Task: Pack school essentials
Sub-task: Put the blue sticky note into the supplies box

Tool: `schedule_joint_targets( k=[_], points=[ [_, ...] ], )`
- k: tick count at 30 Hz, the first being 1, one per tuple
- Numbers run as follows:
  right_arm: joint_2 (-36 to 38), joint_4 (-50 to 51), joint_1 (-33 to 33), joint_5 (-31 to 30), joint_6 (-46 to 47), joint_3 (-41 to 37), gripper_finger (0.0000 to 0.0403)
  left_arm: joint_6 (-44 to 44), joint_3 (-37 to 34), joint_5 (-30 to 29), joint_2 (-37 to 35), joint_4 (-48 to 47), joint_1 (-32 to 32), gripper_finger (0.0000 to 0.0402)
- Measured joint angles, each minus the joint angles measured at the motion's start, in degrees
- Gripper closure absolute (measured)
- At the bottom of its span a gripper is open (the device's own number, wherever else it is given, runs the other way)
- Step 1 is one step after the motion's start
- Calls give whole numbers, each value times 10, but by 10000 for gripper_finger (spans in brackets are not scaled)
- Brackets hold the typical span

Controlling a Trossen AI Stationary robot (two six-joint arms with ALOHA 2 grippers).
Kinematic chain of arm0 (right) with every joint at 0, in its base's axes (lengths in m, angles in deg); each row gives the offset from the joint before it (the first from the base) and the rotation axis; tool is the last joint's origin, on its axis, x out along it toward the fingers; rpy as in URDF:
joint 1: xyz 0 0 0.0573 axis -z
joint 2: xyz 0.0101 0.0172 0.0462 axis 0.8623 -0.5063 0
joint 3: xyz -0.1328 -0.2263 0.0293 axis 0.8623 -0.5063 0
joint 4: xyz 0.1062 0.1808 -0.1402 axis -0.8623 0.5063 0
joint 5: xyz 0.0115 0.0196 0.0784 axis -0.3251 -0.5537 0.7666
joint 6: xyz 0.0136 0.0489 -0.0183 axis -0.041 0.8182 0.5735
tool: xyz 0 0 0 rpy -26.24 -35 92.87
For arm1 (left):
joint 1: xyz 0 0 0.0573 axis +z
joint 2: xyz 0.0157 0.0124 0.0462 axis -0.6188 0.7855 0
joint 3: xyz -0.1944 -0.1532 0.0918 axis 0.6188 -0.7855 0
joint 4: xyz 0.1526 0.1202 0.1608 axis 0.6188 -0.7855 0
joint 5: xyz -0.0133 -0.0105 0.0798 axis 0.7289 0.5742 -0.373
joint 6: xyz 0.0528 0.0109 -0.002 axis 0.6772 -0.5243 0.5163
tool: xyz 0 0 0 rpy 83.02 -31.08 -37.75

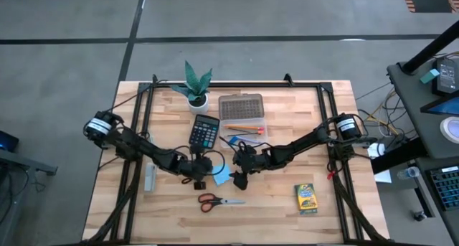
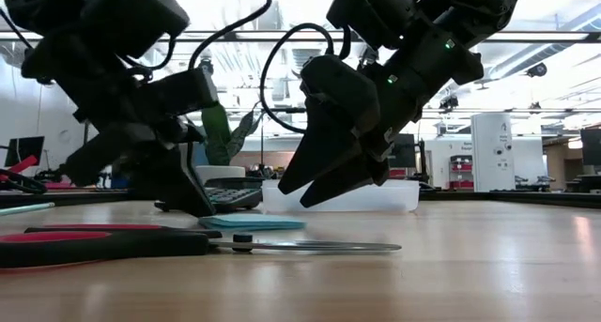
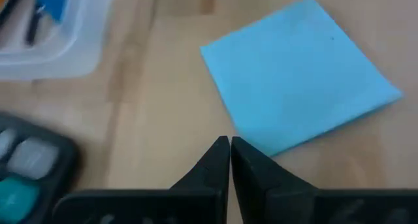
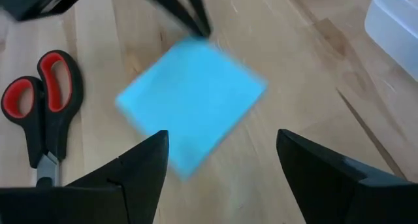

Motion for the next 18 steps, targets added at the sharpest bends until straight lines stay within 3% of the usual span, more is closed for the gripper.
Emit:
schedule_joint_targets(
  k=[6,18],
  points=[
    [0,1,0,4,17,0,127,12,12,25,7,28,-1,401],
    [8,24,5,93,95,0,106,12,14,37,-19,50,-3,401]
  ],
)
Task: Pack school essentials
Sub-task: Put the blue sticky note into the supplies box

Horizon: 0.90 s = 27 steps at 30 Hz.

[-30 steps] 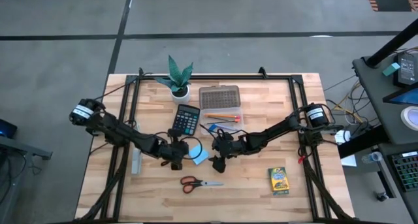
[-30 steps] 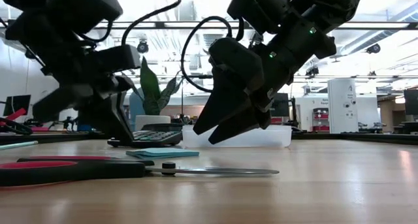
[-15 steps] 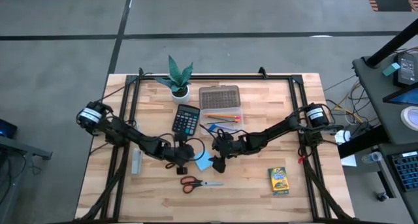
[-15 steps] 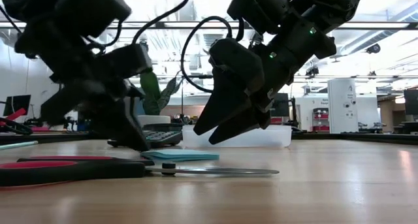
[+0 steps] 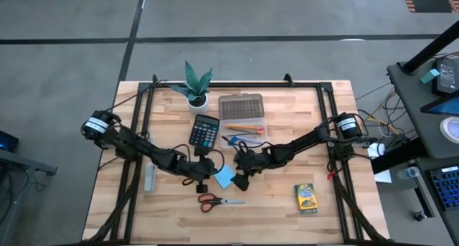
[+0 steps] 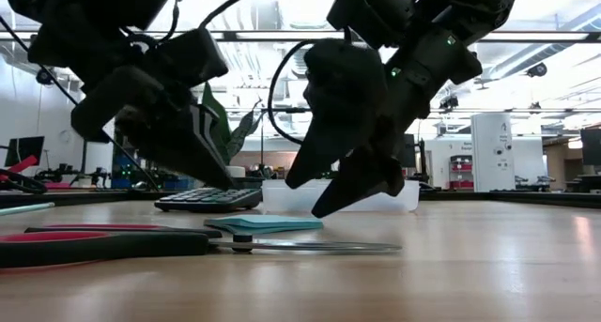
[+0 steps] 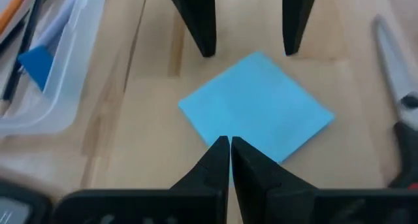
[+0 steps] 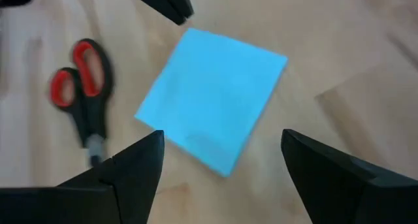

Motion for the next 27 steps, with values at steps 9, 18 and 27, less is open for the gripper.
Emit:
schedule_joint_targets(
  k=[9,18,27],
  points=[
    [1,9,-3,16,41,0,104,-29,-3,13,18,32,-12,401],
    [1,3,-3,12,50,0,104,-34,0,21,84,95,-14,401],
    [-35,-64,-3,12,58,4,110,-54,-2,18,125,101,-15,401]
  ],
)
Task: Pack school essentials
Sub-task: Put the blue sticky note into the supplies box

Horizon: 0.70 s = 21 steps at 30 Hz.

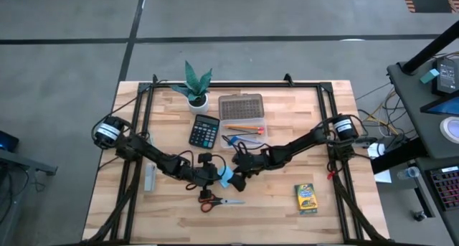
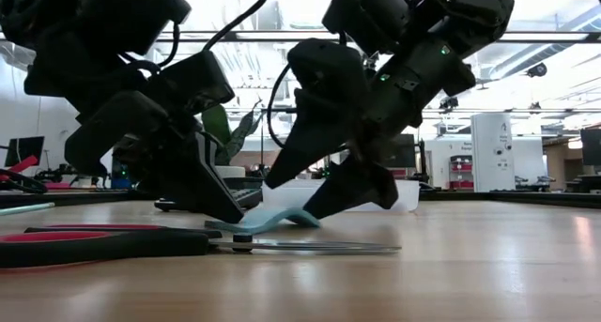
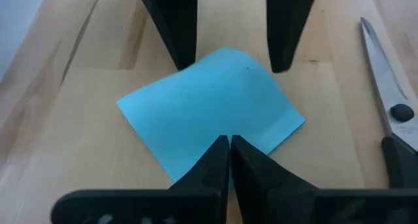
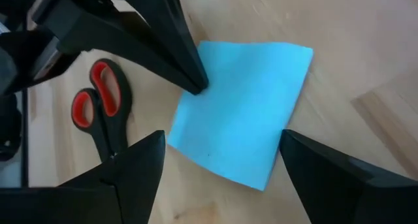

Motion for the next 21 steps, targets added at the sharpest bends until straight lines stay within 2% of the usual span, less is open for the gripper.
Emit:
schedule_joint_targets(
  k=[10,21],
  points=[
    [-4,-50,0,15,-33,-1,117,-6,-1,0,6,-2,0,401],
    [-4,-47,1,-15,-35,-1,175,-5,-2,1,6,9,0,401]
  ],
)
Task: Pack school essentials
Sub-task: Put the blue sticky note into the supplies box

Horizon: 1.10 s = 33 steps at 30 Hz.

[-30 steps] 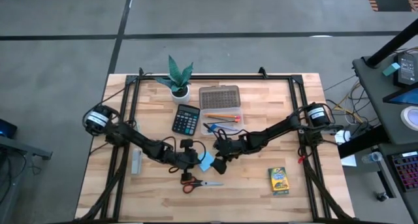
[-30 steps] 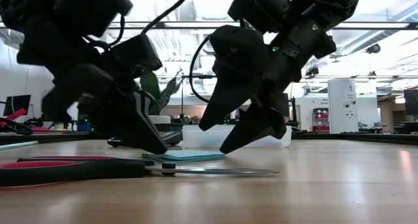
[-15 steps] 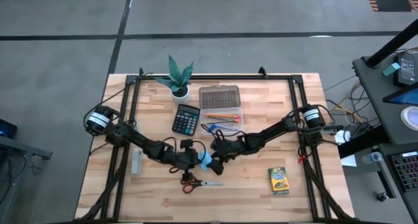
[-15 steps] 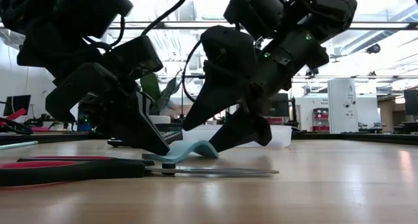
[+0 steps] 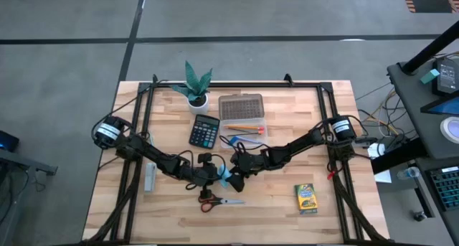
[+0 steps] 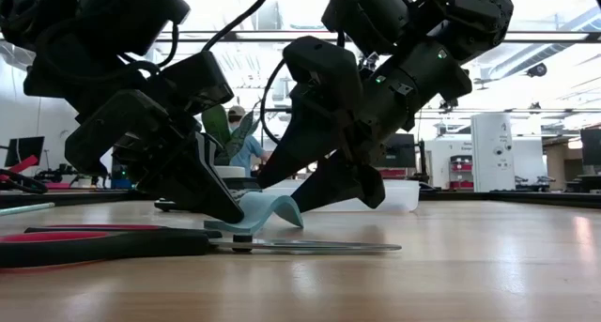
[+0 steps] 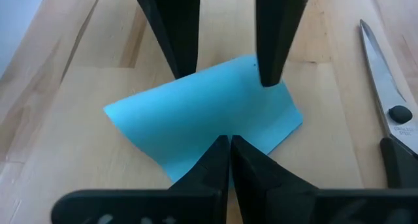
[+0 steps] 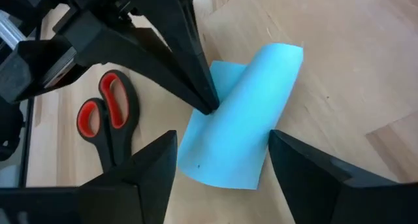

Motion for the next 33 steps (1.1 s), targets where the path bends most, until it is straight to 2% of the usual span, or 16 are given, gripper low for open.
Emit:
schedule_joint_targets(
  k=[9,20,29,33],
  points=[
    [-38,-72,0,16,-6,1,185,2,-1,-1,0,11,0,401],
    [-39,-59,0,17,-32,14,191,2,-2,-1,1,14,0,401],
    [-38,-54,0,13,-33,14,295,1,-2,-1,1,15,0,401],
    [-38,-49,0,13,-33,13,318,1,-2,-1,-3,15,0,401]
  ],
)
